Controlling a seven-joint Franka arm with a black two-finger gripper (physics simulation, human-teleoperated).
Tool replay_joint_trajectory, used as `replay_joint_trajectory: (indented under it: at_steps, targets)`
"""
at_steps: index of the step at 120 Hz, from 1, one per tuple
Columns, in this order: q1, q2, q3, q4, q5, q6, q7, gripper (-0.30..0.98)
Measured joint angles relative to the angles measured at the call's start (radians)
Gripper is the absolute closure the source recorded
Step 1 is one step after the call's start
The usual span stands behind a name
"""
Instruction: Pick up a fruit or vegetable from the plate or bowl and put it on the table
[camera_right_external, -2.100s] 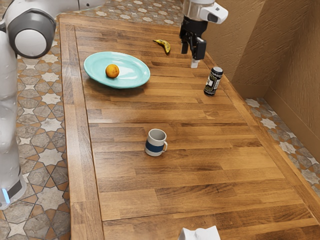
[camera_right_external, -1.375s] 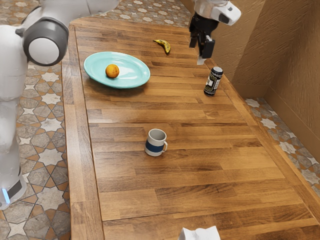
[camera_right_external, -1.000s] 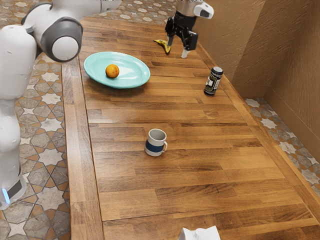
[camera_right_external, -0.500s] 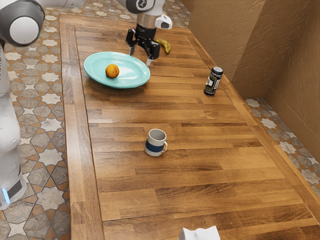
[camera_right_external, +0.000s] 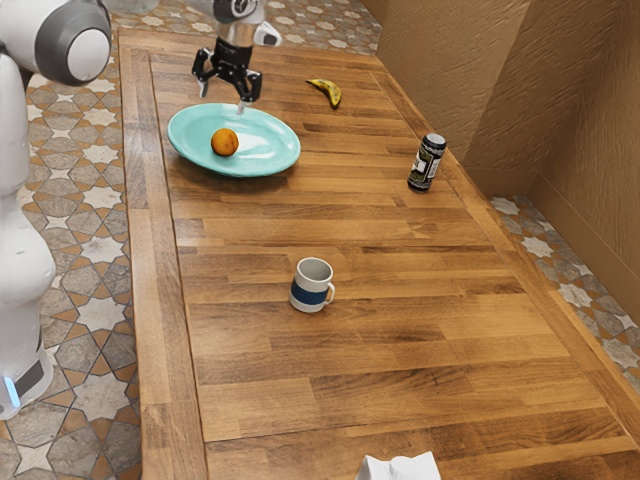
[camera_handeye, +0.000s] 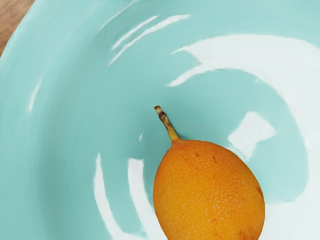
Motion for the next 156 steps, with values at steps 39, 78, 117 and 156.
replay_joint_trajectory:
  at_steps: [39,78,117,156]
  targets:
    - [-0.190,-0.003,-0.004,-0.025,-0.044,0.019,0.001,0.00]
    - [-0.116,-0.003,-0.001,-0.030,-0.029,0.018,0.002,0.00]
    - [-0.107,0.002,0.014,-0.051,-0.024,0.023,0.003,0.00]
    - [-0.088,-0.009,0.015,-0.081,-0.025,0.030,0.004,0.00]
